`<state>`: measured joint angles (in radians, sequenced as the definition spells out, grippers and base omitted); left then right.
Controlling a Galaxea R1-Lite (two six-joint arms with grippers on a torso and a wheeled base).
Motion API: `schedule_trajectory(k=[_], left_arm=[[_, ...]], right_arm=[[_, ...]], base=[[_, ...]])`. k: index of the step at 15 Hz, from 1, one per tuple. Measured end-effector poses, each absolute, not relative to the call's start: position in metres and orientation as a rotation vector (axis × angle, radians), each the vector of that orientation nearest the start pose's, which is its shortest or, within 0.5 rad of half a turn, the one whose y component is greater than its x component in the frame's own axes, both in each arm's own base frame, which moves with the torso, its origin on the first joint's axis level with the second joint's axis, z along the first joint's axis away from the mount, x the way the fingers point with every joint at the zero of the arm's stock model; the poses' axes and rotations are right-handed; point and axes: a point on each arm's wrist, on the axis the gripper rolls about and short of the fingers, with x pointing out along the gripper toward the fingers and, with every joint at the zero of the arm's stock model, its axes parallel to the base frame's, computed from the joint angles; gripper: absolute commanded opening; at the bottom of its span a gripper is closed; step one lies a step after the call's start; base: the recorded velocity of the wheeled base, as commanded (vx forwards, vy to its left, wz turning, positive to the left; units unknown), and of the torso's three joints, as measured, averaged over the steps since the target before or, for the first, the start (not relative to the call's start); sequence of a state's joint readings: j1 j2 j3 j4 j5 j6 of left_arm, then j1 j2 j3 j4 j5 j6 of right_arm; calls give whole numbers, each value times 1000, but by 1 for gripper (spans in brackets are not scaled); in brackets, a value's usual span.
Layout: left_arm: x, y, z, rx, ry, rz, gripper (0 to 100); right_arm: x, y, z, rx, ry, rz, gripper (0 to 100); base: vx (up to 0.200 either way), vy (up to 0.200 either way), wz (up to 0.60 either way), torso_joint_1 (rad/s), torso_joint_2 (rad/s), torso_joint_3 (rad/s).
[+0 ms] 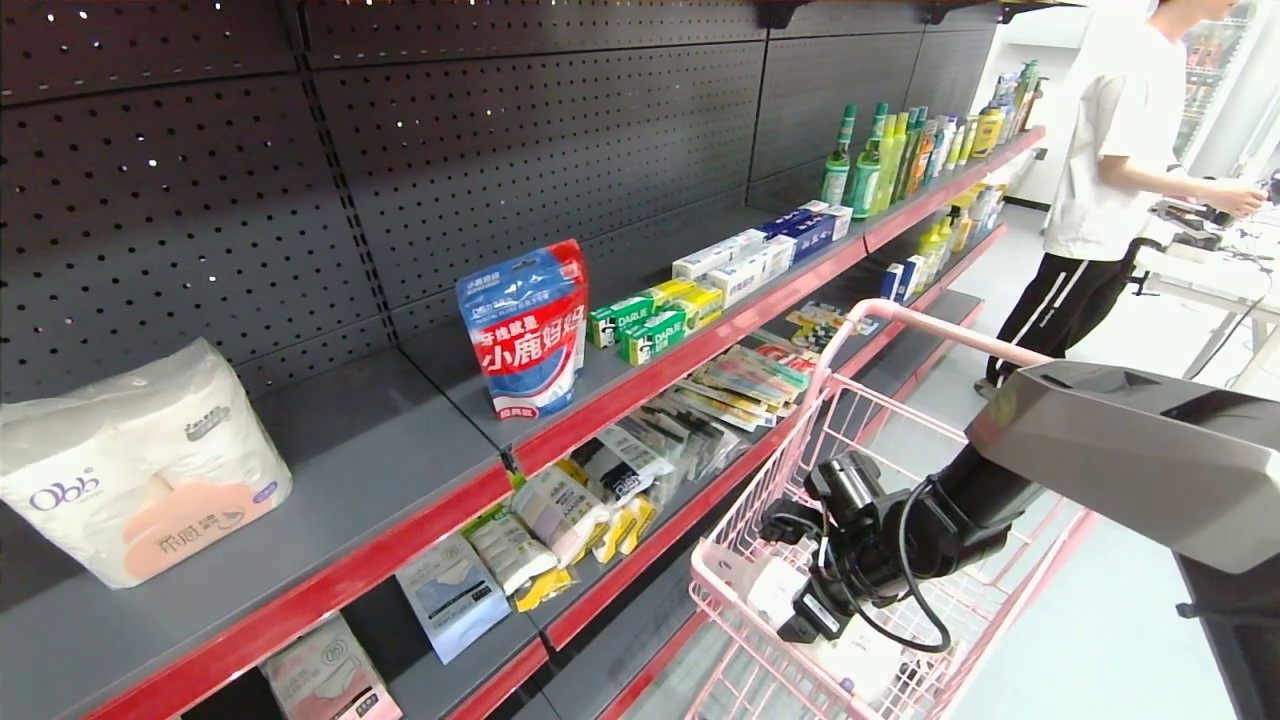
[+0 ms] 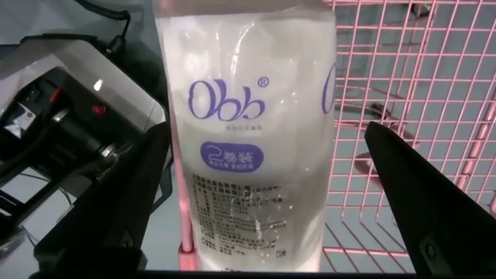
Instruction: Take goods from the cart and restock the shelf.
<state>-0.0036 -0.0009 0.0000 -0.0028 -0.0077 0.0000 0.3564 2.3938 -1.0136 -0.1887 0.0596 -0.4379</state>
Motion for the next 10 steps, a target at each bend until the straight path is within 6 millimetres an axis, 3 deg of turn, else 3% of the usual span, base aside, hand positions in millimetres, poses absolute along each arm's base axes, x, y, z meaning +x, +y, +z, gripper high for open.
schedule_trajectory(k=[10], left_arm=[[-23, 0, 76, 0, -4, -11, 100]], right_arm=[[362, 133, -58, -554, 1065, 612, 100]], base=[[0, 0, 0, 0, 0, 0]])
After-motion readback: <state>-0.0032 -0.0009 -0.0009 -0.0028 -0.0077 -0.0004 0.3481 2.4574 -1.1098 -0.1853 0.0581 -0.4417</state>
